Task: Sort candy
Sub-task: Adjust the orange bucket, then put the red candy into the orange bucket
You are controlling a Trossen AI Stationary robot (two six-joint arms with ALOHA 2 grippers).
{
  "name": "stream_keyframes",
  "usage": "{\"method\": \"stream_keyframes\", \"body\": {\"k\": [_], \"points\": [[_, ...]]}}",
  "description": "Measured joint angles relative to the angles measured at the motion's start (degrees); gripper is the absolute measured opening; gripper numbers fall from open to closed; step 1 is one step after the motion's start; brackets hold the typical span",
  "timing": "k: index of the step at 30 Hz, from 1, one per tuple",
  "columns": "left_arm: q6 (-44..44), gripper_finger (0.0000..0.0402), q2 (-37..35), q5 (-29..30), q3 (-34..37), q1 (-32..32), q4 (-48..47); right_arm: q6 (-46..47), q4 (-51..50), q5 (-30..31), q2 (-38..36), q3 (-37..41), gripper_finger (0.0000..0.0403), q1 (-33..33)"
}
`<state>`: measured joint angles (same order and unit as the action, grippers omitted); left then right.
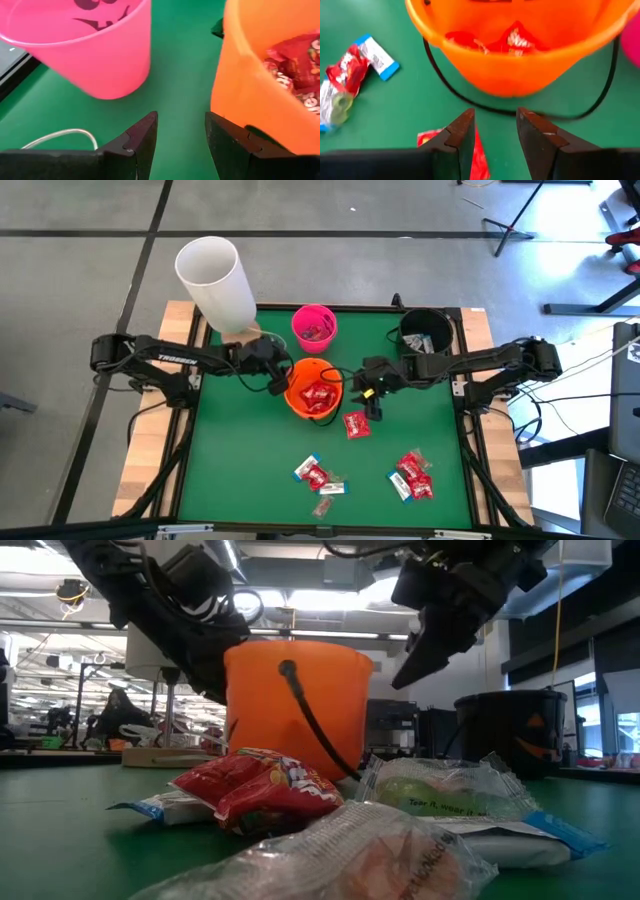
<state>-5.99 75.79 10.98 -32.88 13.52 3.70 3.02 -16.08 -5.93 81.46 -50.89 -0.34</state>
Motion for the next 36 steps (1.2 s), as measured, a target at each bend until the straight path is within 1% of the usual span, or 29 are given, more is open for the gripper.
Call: {"method": "stream_keyframes", "body": {"k": [3, 5, 9, 13, 19, 22, 24, 27, 32, 34, 36], "points": [[-0.8, 0.0160, 0.0, 0.0, 0.0, -0.7, 0.0, 1.5, -3.2, -0.4, 0.0, 0.0, 0.0140, 0.0], [-1.5, 0.0160, -0.4, -0.3, 0.0, -1.3, -0.3, 3.2, -6.2, -2.0, 0.0, 0.0, 0.0140, 0.5], [-3.0, 0.0160, -3.0, -0.4, 0.0, -2.9, -0.7, 4.5, -10.2, -1.1, 1.2, 0.0, 0.0140, 3.9], [-4.9, 0.0160, -7.4, 3.0, 0.0, -4.9, -2.4, 5.6, -7.8, 1.0, 3.2, 0.0, 0.0140, 8.2], [-7.5, 0.0160, -14.9, 7.0, 0.0, -10.2, -6.8, 5.7, -7.4, 7.7, 8.3, -0.1, 0.0140, 13.1], [-8.7, 0.0160, -18.1, 10.1, 0.0, -13.8, -9.0, 5.6, -6.0, 7.8, 10.9, -0.1, 0.0143, 14.0], [-9.9, 0.0160, -19.9, 11.8, 0.0, -16.2, -9.5, 5.7, -4.5, 6.8, 12.6, -0.1, 0.0155, 14.3], [-10.7, 0.0160, -22.3, 14.9, 0.0, -19.4, -10.8, 5.7, -3.3, 6.3, 14.4, 0.0, 0.0190, 14.2], [-11.9, 0.0160, -25.5, 19.0, 0.0, -23.7, -12.0, 6.0, -3.0, 9.0, 15.1, -0.1, 0.0261, 14.2], [-12.5, 0.0160, -26.3, 20.8, 0.0, -25.1, -11.8, 7.1, -2.7, 9.4, 15.3, 0.0, 0.0282, 14.2], [-13.0, 0.0160, -26.9, 22.3, 0.0, -26.2, -12.5, 7.7, -2.5, 9.4, 16.3, -0.2, 0.0294, 14.2]]}}
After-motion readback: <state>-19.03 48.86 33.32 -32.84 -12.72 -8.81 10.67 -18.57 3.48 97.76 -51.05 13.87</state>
